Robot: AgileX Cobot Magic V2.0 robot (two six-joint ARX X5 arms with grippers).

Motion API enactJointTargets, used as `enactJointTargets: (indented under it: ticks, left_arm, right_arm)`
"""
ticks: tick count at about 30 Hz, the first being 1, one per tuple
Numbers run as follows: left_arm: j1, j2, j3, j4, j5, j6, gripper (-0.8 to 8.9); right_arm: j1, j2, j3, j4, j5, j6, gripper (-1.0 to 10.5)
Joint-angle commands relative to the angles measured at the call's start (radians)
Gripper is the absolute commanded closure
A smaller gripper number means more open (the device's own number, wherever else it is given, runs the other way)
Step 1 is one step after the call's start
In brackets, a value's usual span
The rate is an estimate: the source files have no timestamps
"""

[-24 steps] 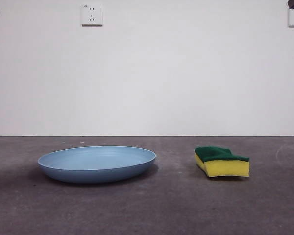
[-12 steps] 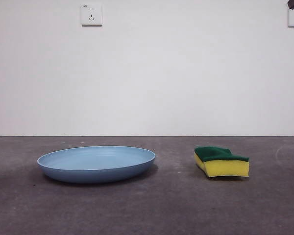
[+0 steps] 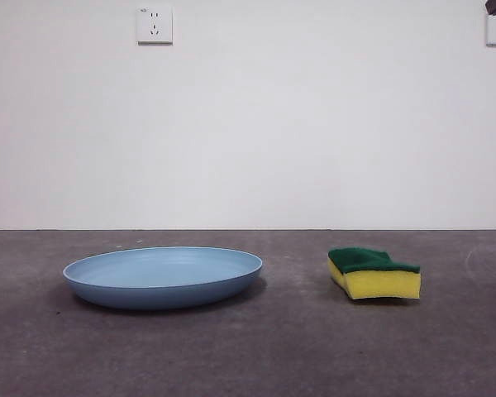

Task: Pick up the plate,pick up the cloth,clean the plate with the cloth

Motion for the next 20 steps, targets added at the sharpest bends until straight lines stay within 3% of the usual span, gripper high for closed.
enactJointTargets:
  ticks: [1,20]
  left_arm:
    - [0.016,-0.005,-0.028,0.011,0.000,-0.022,8.17]
    - [0.031,-0.003,-0.032,-0.037,-0.001,-0.047,8.17]
  right_arm:
    - [0.002,-0.002,-0.006,0.010,0.003,0.010,9.5]
    - [0.002,-0.002,-0.006,0.010,0.003,0.010,9.5]
